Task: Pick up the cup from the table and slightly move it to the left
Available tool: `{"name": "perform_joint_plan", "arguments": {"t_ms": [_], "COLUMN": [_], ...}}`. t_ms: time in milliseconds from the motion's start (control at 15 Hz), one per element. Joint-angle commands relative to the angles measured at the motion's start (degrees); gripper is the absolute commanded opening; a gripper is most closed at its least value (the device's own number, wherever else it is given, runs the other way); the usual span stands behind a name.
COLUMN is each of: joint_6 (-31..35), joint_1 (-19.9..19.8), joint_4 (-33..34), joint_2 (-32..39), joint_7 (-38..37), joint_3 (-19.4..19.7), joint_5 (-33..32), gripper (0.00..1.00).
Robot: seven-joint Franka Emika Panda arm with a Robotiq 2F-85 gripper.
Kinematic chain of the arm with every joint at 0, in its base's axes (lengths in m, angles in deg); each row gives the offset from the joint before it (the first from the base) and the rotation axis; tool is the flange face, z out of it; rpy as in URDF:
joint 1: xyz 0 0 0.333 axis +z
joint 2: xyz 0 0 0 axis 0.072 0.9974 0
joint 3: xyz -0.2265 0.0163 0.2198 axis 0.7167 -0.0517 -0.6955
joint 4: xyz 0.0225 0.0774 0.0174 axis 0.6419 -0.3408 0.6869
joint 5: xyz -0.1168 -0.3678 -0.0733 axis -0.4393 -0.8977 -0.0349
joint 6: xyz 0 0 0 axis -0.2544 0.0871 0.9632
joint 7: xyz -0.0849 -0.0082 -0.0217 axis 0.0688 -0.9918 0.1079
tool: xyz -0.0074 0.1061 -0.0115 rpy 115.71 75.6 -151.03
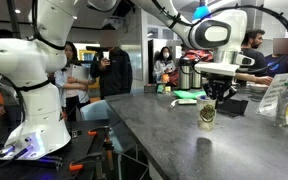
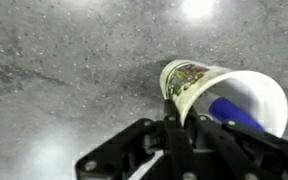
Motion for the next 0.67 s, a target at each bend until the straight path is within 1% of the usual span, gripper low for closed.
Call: {"name": "perform_joint_plan", "arguments": {"t_ms": [0,133,400,600], "joint_6": [-2.4,-1.9,1.6,7.1], "joint_1": [1.9,3.0,3.9,3.5], "joint_4": [-2.6,-3.9,-7.4,-9.7], "joint_2": [-2.3,-2.4,-2.9,-3.2], "joint_7": [2.0,2.2,3.9,6.5], "joint_3": [-1.1,-1.9,-3.3,-3.7], "joint_5": [-2.7,-3.3,-3.3,-3.2], "gripper": [0.03,0.03,0.03,0.03]}}
